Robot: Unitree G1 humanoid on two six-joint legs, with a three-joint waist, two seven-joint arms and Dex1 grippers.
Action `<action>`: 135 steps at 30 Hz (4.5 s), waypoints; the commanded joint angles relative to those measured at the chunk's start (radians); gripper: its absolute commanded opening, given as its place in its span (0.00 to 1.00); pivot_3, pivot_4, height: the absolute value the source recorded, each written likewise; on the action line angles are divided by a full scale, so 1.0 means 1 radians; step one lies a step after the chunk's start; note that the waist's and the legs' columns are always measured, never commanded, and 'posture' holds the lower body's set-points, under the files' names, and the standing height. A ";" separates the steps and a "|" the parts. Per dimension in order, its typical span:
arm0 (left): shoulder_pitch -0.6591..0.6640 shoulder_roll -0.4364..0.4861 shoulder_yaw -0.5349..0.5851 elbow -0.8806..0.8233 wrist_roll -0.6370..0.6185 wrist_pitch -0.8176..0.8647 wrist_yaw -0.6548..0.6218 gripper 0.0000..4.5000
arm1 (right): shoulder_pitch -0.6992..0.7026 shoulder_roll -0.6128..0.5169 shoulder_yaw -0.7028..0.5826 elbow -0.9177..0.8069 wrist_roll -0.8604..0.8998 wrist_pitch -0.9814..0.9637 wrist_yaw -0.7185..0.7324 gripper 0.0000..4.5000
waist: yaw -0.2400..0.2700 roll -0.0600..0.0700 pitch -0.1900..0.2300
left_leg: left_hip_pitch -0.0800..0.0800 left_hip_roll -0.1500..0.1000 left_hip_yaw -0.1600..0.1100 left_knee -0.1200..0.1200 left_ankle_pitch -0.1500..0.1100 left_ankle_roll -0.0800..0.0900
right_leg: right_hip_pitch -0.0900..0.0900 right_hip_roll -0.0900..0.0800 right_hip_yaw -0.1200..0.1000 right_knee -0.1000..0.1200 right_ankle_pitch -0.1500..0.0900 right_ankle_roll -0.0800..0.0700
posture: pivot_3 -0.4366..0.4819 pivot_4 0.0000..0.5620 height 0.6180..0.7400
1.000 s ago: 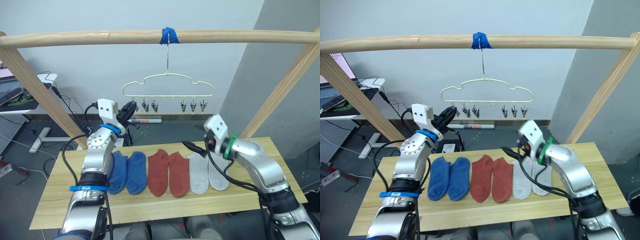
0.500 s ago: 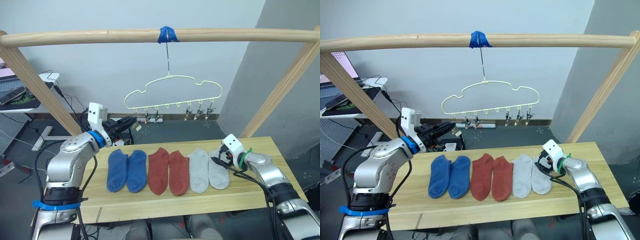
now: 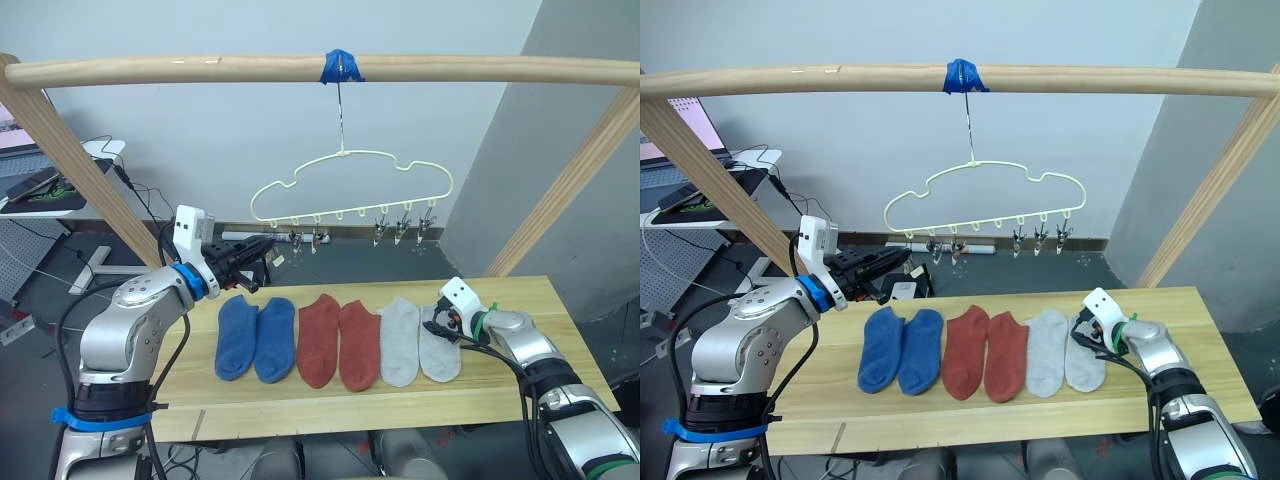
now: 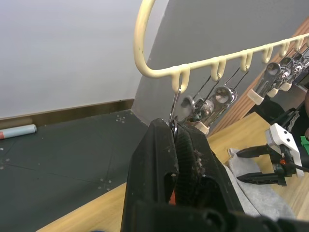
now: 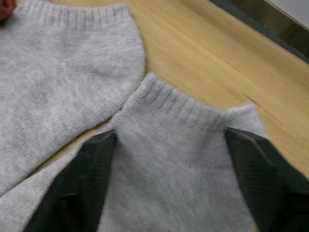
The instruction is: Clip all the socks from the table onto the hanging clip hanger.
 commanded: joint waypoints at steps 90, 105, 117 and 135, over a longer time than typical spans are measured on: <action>0.007 0.020 0.204 -0.184 -0.526 0.425 0.252 1.00 | -0.245 0.387 0.119 -0.755 0.293 0.630 -0.049 0.32 | 0.053 -0.006 0.027 | -0.021 0.002 -0.003 -0.001 0.001 -0.017 | -0.025 0.001 -0.003 0.009 -0.001 -0.010 | 0.46 0.28 1.00; 0.079 -0.080 -0.100 -0.149 -0.023 -0.082 0.198 1.00 | 0.104 0.046 -0.046 -1.126 0.392 0.561 0.053 1.00 | 0.080 -0.006 0.027 | -0.022 0.001 -0.001 -0.002 0.001 -0.019 | -0.024 0.000 -0.002 0.005 -0.002 -0.009 | 0.41 0.29 1.00; 0.025 -0.249 -0.189 -0.031 0.182 -0.359 0.213 0.58 | 0.169 0.058 -0.146 -1.297 0.456 0.522 -0.037 1.00 | 0.070 -0.007 0.027 | -0.021 0.002 0.000 0.001 0.002 -0.018 | -0.022 0.000 -0.002 0.006 -0.003 -0.005 | 0.37 0.28 1.00; -0.056 -0.335 -0.201 0.119 0.324 -0.516 0.247 0.31 | 0.121 0.119 -0.148 -1.312 0.515 0.501 -0.107 1.00 | 0.053 -0.007 0.027 | -0.021 0.002 -0.001 0.001 0.002 -0.018 | -0.022 0.000 -0.002 0.006 -0.003 -0.005 | 0.35 0.32 1.00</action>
